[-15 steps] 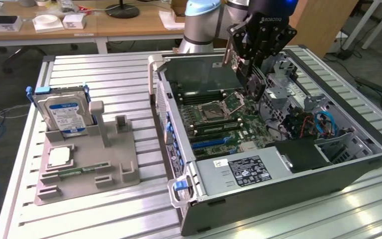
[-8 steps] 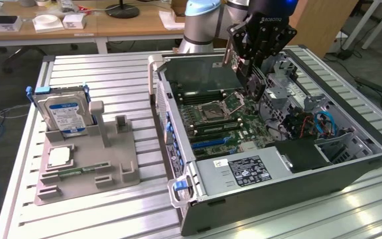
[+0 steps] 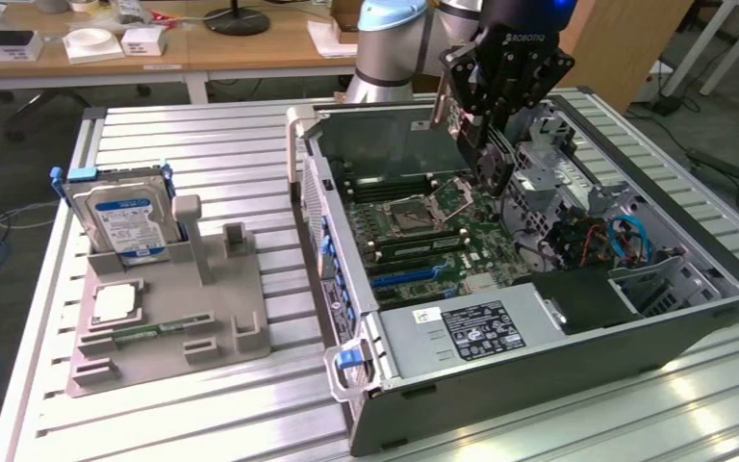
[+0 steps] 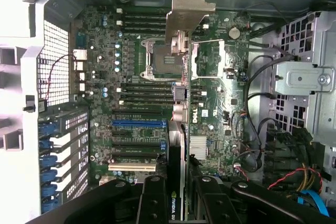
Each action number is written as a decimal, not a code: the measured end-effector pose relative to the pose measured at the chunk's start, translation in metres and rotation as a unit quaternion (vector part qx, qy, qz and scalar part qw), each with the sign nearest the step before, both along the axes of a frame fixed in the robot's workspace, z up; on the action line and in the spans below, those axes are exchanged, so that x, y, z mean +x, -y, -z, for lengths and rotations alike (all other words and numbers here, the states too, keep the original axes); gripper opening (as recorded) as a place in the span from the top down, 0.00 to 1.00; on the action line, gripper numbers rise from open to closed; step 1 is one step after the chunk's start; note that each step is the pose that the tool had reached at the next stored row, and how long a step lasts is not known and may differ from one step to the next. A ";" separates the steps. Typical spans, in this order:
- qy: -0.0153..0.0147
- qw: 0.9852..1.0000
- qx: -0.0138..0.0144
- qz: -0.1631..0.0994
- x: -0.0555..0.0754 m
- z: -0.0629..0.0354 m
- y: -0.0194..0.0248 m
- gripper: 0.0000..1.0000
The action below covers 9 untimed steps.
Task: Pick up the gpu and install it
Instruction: 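Insert the gpu into the slot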
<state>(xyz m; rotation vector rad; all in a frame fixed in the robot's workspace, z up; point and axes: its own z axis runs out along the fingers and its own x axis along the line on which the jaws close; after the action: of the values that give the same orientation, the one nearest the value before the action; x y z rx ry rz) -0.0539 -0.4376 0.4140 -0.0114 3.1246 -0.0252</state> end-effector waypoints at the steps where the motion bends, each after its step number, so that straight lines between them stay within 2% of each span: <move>1: 0.000 1.000 0.000 -0.002 0.000 0.0000 0.0000 0.74; 9: 0.000 1.000 0.000 -0.012 0.000 0.0000 0.0001 0.74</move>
<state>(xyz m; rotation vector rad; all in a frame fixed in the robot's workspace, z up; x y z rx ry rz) -0.0539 -0.4377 0.4140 -0.0480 3.1241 -0.0249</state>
